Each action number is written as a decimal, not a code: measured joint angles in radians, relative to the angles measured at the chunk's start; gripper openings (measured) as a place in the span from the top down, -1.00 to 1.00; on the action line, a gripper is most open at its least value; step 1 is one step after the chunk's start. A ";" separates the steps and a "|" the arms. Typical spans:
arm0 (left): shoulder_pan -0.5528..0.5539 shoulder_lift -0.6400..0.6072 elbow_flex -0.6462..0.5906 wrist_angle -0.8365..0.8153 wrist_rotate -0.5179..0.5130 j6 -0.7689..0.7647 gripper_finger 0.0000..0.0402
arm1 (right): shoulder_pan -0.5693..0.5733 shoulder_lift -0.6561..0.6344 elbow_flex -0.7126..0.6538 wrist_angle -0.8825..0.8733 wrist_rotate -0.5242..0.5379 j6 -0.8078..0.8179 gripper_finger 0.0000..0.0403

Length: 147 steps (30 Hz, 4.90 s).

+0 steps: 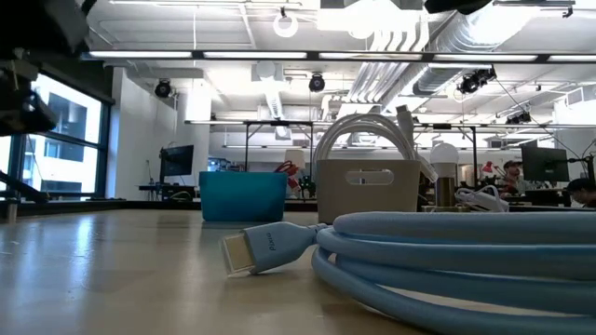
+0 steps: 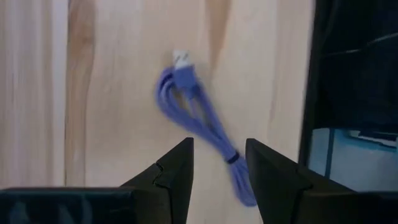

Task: Pick & Place USB Port
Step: Put the purple charger cable into the blue bin

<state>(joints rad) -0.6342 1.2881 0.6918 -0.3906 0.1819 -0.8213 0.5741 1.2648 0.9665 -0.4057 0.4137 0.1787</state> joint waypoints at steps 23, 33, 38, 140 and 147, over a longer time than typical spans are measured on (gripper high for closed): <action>-0.008 0.089 -0.001 0.092 -0.038 0.047 0.29 | 0.069 0.000 0.000 0.008 0.087 0.026 -0.30; -0.008 0.089 0.000 0.074 -0.008 0.026 0.29 | 0.069 0.000 0.000 -0.005 0.082 0.005 -0.30; -0.008 0.089 0.000 0.069 -0.009 0.028 0.29 | 0.069 0.000 0.000 -0.017 0.081 0.006 -0.30; -0.021 0.097 -0.001 -0.094 -0.066 -0.063 0.29 | 0.122 0.000 0.000 -0.032 0.098 0.078 -0.30; -0.021 0.106 -0.001 0.046 -0.061 0.014 0.29 | 0.122 0.004 0.000 -0.031 0.100 0.076 -0.30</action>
<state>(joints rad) -0.6556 1.3942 0.6910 -0.3449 0.1212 -0.8072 0.6964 1.2687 0.9665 -0.4370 0.5133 0.2546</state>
